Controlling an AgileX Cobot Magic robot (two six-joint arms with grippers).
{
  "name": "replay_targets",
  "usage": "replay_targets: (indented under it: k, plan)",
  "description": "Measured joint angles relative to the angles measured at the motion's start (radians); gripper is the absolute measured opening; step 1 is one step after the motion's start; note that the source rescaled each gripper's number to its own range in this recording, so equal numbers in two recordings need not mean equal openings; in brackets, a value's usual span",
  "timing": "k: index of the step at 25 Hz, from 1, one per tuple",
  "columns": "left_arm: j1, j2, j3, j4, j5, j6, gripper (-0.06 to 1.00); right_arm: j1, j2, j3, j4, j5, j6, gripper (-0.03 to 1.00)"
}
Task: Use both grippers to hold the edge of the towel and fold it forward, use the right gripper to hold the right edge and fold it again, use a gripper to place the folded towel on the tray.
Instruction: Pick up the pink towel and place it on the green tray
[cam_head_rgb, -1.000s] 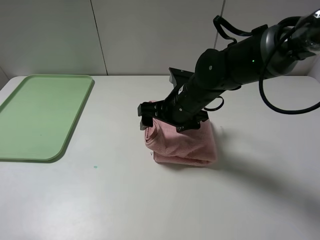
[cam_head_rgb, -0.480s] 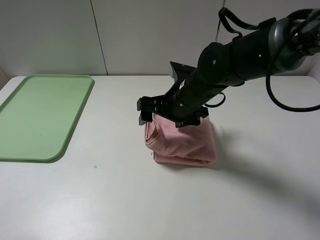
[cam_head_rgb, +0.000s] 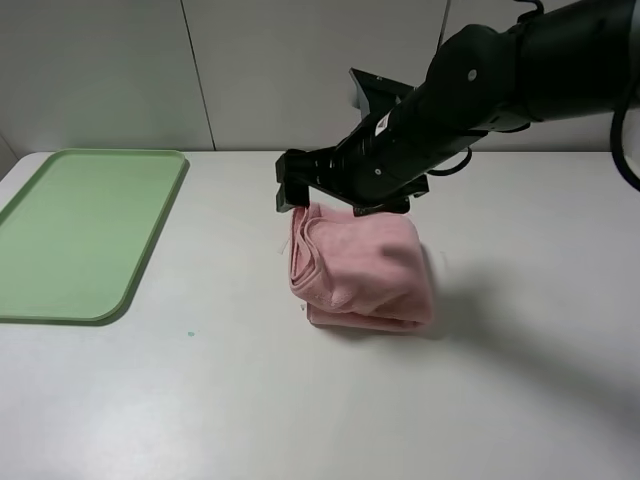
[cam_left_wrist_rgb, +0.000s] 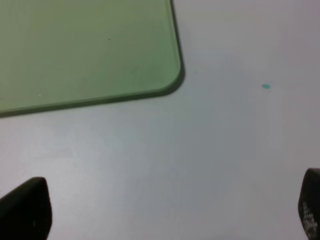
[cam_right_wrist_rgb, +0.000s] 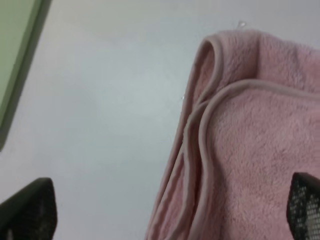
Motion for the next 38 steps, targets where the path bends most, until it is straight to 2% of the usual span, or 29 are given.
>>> replay_targets:
  k: [4,10,11,13,15,26,31,38]
  plan:
    - [0.0,0.0,0.0,0.0,0.0,0.0,0.99,0.0,-0.032,0.0,-0.071,0.038,0.0,1.0]
    - [0.0,0.0,0.0,0.0,0.0,0.0,0.99,0.0,-0.103,0.0,-0.282,0.132,0.0,1.0]
    - [0.0,0.0,0.0,0.0,0.0,0.0,0.99,0.0,-0.103,0.0,-0.282,0.132,0.0,1.0]
    - [0.0,0.0,0.0,0.0,0.0,0.0,0.99,0.0,-0.151,0.0,-0.364,0.18,0.0,1.0]
    - [0.0,0.0,0.0,0.0,0.0,0.0,0.99,0.0,-0.18,0.0,-0.398,0.21,0.0,1.0]
    - [0.0,0.0,0.0,0.0,0.0,0.0,0.99,-0.048,-0.296,0.015,-0.496,0.393,-0.133,1.0]
    - [0.0,0.0,0.0,0.0,0.0,0.0,0.99,-0.105,-0.39,0.097,-0.535,0.417,-0.153,1.0]
    - [0.0,0.0,0.0,0.0,0.0,0.0,0.99,-0.238,-0.541,0.223,-0.546,0.438,-0.155,1.0]
